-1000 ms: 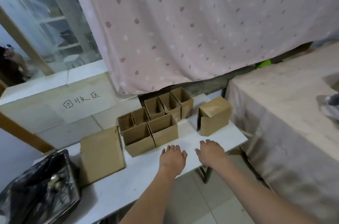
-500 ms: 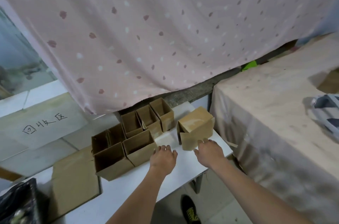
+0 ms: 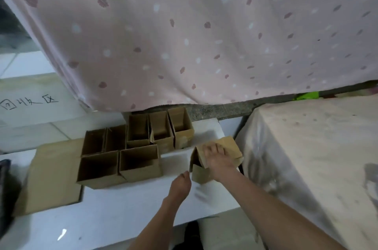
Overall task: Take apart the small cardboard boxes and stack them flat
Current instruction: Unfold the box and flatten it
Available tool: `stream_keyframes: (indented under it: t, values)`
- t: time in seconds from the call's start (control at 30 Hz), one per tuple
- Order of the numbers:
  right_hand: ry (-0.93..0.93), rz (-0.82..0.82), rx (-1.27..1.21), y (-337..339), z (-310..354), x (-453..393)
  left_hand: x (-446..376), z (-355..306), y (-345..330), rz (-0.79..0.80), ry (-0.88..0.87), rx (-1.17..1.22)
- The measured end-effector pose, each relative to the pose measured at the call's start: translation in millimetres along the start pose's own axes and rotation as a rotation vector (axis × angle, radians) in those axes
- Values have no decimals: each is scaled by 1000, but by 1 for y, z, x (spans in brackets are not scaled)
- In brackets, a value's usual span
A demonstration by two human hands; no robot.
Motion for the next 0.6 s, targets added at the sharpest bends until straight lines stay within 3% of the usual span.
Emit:
stream_keyframes:
  t: [0.13, 0.27, 0.47, 0.6]
  values:
    - [84, -39, 61, -1, -4, -18, -8, 12, -21, 25, 223, 380]
    - [159, -65, 138, -11, -11, -33, -10, 16, -31, -3, 350, 592]
    - [320, -133, 84, -4, -23, -53, -10, 9, -39, -86, 416, 845]
    - [395, -146, -94, 13, -49, -57, -3, -2, -35, -192, 417, 937]
Point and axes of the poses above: each hand's wrist, its own x-axis away from the middle knuckle, its own y-axis out of the back of the hand, z = x × y, the point moved 3 cm from there along -x, towards the middle knuckle, and after that the axes turned 5 degrees about x, right-handed, at the moved point
